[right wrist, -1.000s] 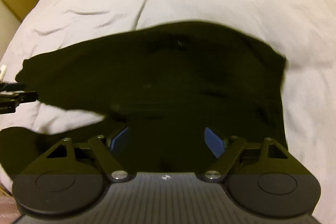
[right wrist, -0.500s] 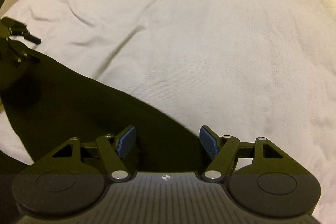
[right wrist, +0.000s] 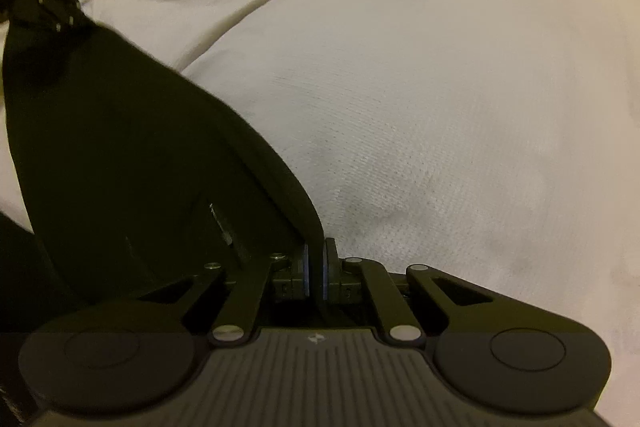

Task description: Fold clothes

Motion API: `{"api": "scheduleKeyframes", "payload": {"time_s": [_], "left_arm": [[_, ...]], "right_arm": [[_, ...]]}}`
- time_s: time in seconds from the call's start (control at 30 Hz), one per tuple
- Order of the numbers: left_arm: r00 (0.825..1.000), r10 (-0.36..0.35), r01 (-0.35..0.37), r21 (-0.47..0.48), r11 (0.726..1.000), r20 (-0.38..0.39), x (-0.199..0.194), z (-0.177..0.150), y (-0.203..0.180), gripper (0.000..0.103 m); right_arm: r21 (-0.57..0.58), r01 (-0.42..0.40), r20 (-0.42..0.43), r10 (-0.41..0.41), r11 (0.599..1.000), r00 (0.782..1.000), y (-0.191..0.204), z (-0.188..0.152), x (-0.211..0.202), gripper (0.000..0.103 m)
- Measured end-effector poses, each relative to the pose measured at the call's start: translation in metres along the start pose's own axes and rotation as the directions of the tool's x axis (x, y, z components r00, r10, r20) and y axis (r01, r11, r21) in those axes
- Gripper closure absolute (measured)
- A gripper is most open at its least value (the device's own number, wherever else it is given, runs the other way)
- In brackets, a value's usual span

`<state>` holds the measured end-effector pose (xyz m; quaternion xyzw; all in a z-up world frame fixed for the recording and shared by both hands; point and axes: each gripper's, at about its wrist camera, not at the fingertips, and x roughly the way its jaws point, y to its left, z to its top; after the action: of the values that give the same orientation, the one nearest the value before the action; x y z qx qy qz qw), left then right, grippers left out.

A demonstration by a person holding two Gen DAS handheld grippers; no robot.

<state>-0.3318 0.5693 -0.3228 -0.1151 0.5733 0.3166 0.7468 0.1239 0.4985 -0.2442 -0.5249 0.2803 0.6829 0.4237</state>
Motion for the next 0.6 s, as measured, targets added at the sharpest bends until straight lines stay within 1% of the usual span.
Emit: {"api": "scheduleKeyframes", "payload": {"time_s": [0.03, 0.1, 0.13, 0.17, 0.23, 0.3, 0.33, 0.4, 0.47, 0.5, 0.57, 0.6], "left_arm": [[0.999, 0.047, -0.047, -0.005, 0.999, 0.024, -0.011, -0.005, -0.008, 0.100], [0.991, 0.114, -0.107, -0.083, 0.991, 0.077, -0.043, -0.018, -0.017, 0.100], [0.984, 0.147, -0.134, -0.126, 0.983, 0.102, -0.060, -0.024, -0.021, 0.100], [0.977, 0.171, -0.149, -0.171, 0.974, 0.124, -0.079, -0.031, -0.027, 0.100], [0.968, 0.196, -0.151, -0.262, 0.953, 0.154, -0.121, -0.048, -0.047, 0.099], [0.965, 0.210, -0.148, -0.330, 0.932, 0.160, -0.160, -0.073, -0.075, 0.099], [0.966, 0.210, -0.146, -0.353, 0.924, 0.151, -0.175, -0.086, -0.090, 0.099], [0.972, 0.200, -0.135, -0.406, 0.904, 0.123, -0.201, -0.111, -0.124, 0.099], [0.986, 0.151, -0.100, -0.487, 0.868, 0.068, -0.207, -0.137, -0.158, 0.100], [0.991, 0.130, -0.093, -0.515, 0.852, 0.036, -0.206, -0.148, -0.173, 0.099], [0.996, 0.089, -0.091, -0.557, 0.826, -0.030, -0.194, -0.172, -0.209, 0.098], [0.993, 0.089, -0.116, -0.562, 0.819, -0.077, -0.186, -0.182, -0.225, 0.095]], "right_arm": [[-0.007, 0.034, 0.019, -0.034, 0.999, 0.999, 0.006, -0.002, -0.007, 0.100], [-0.017, 0.101, 0.064, -0.100, 0.995, 0.993, 0.019, -0.010, -0.026, 0.101], [-0.031, 0.141, 0.095, -0.138, 0.990, 0.986, 0.030, -0.017, -0.039, 0.101], [-0.044, 0.174, 0.124, -0.167, 0.984, 0.978, 0.041, -0.025, -0.051, 0.102], [-0.069, 0.243, 0.183, -0.227, 0.967, 0.956, 0.069, -0.043, -0.079, 0.102], [-0.075, 0.300, 0.225, -0.277, 0.951, 0.934, 0.096, -0.068, -0.106, 0.102], [-0.068, 0.314, 0.239, -0.290, 0.947, 0.927, 0.110, -0.083, -0.118, 0.102], [-0.043, 0.317, 0.247, -0.298, 0.947, 0.922, 0.140, -0.116, -0.137, 0.102], [-0.050, 0.319, 0.235, -0.300, 0.946, 0.925, 0.172, -0.152, -0.146, 0.102], [-0.060, 0.313, 0.219, -0.293, 0.948, 0.931, 0.187, -0.172, -0.147, 0.102], [-0.065, 0.285, 0.136, -0.275, 0.956, 0.952, 0.211, -0.206, -0.133, 0.101], [-0.057, 0.268, 0.090, -0.263, 0.962, 0.961, 0.221, -0.222, -0.123, 0.097]]}}
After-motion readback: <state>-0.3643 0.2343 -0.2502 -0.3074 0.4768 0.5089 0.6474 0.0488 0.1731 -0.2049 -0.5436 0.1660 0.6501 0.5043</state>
